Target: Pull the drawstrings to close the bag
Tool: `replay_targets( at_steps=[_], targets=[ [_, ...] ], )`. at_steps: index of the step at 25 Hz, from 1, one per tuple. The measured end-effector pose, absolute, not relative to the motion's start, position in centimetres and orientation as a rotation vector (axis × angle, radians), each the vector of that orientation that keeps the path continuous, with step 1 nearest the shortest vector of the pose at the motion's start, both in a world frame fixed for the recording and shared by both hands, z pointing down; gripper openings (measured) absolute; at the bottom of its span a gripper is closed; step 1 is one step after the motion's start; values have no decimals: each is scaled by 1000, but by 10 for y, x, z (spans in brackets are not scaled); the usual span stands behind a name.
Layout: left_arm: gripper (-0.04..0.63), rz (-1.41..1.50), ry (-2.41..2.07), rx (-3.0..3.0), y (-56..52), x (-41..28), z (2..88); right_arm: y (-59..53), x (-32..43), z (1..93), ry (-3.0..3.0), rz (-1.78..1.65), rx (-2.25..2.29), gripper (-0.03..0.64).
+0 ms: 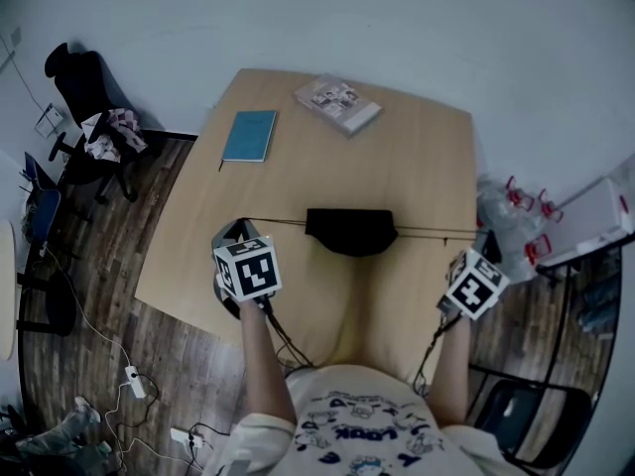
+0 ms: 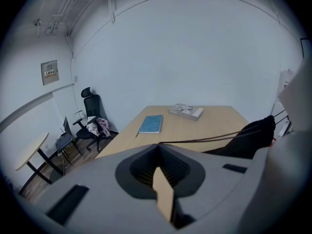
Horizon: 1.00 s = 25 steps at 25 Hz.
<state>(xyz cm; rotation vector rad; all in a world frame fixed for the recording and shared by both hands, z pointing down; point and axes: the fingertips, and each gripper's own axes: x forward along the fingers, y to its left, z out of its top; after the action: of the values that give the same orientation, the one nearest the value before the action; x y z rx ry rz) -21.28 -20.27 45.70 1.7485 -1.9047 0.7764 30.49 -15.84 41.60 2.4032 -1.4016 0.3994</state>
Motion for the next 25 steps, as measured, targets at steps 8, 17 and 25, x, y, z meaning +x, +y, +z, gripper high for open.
replay_targets(
  at_steps=[8, 17, 25],
  targets=[
    [5, 811, -1844, 1818, -206, -199, 460, -166, 311, 434, -1437, 449, 2305, 5],
    [6, 780, -1455, 2076, -201, -104, 478, -184, 213, 487, -1845, 680, 1832, 5],
    [130, 933, -1060, 2200, -164, -53, 506, -145, 143, 530, -1945, 795, 1223, 160]
  ],
)
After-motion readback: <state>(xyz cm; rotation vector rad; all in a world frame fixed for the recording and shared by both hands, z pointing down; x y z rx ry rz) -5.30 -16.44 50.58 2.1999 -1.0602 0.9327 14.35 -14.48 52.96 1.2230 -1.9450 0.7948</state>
